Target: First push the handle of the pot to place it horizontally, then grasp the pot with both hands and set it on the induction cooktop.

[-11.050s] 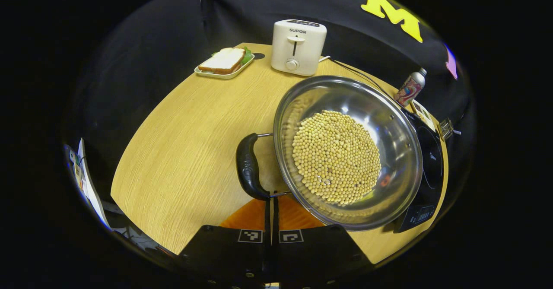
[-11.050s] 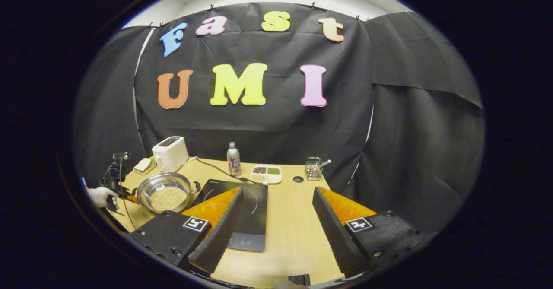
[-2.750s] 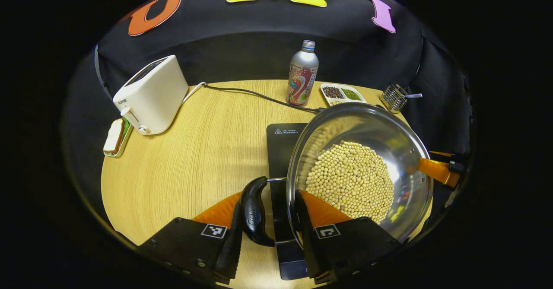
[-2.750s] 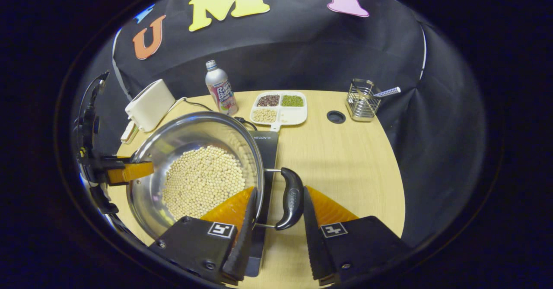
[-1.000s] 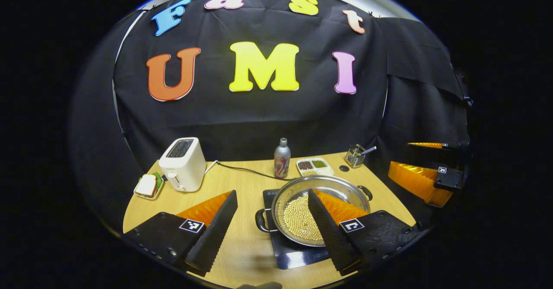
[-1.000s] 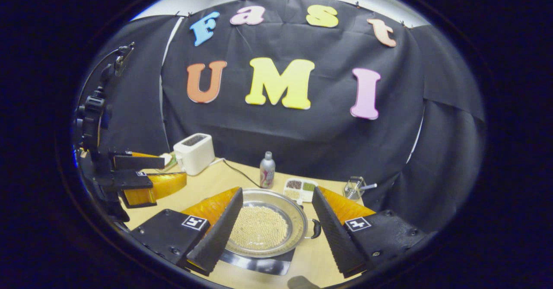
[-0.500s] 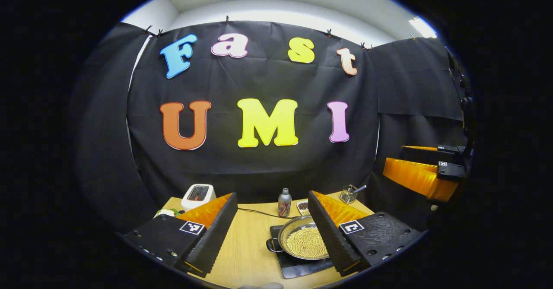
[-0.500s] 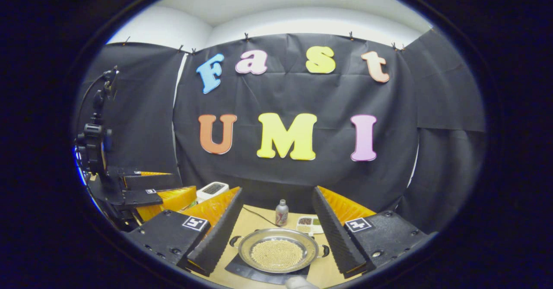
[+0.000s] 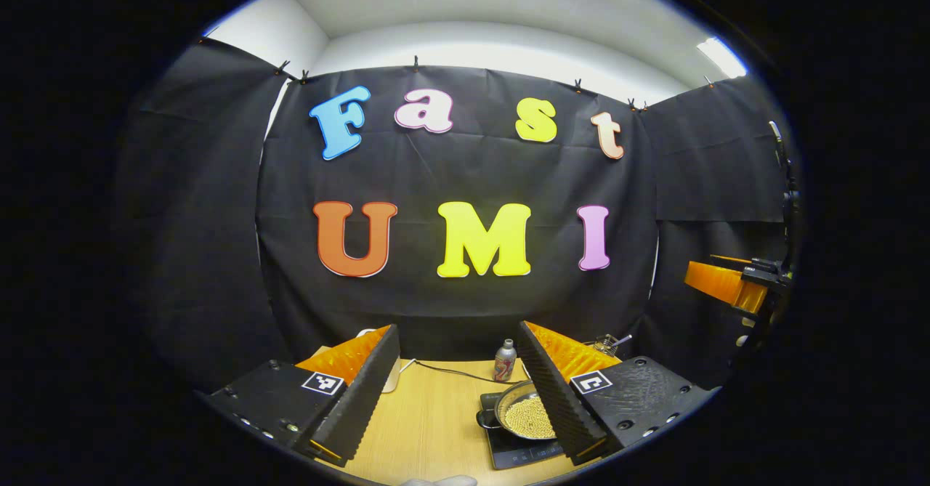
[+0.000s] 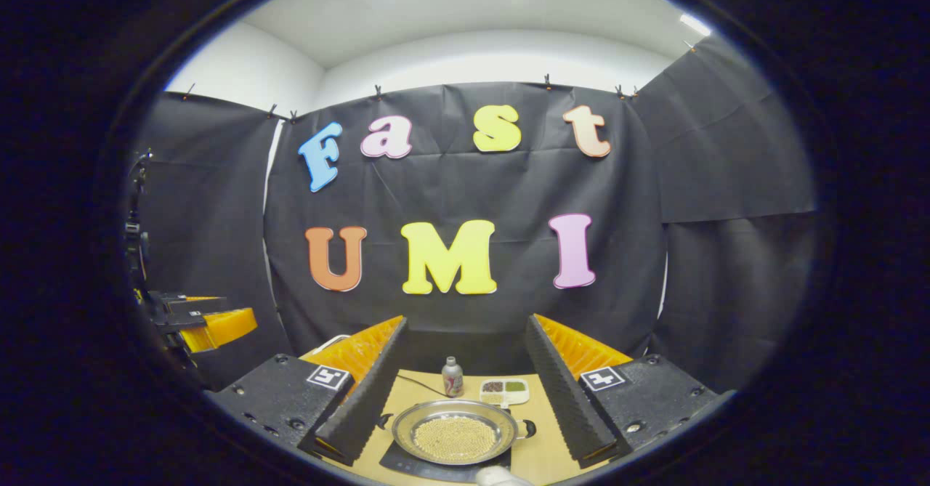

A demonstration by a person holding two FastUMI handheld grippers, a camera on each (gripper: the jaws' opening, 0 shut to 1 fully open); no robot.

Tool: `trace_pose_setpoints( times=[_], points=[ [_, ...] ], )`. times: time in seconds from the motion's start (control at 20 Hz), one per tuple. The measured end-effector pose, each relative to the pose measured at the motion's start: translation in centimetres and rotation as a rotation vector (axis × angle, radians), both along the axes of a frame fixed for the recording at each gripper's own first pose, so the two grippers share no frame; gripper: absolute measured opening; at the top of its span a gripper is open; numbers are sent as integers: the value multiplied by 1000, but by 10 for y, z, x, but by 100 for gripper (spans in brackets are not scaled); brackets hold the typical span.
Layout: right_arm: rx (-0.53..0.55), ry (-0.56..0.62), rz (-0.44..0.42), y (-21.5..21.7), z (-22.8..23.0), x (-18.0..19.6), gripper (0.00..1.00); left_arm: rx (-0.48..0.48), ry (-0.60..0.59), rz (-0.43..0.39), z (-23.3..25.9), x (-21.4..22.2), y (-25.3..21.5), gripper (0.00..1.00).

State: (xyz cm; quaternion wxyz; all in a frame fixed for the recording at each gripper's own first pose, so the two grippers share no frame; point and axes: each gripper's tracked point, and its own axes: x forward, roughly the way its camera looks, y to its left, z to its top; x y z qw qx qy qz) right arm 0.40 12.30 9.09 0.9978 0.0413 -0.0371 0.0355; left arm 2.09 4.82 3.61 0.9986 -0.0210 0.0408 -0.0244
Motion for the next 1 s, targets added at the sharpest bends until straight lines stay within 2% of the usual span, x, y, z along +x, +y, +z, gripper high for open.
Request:
trace_pose_setpoints(
  times=[0.45, 1.0],
  points=[
    [3, 3, -22, -5, 7, 2, 100, 15, -38, -2, 4, -2, 7, 95],
    [2, 58, -51, -12, -12, 14, 100, 5, -26, -14, 0, -1, 18, 96]
  ],
)
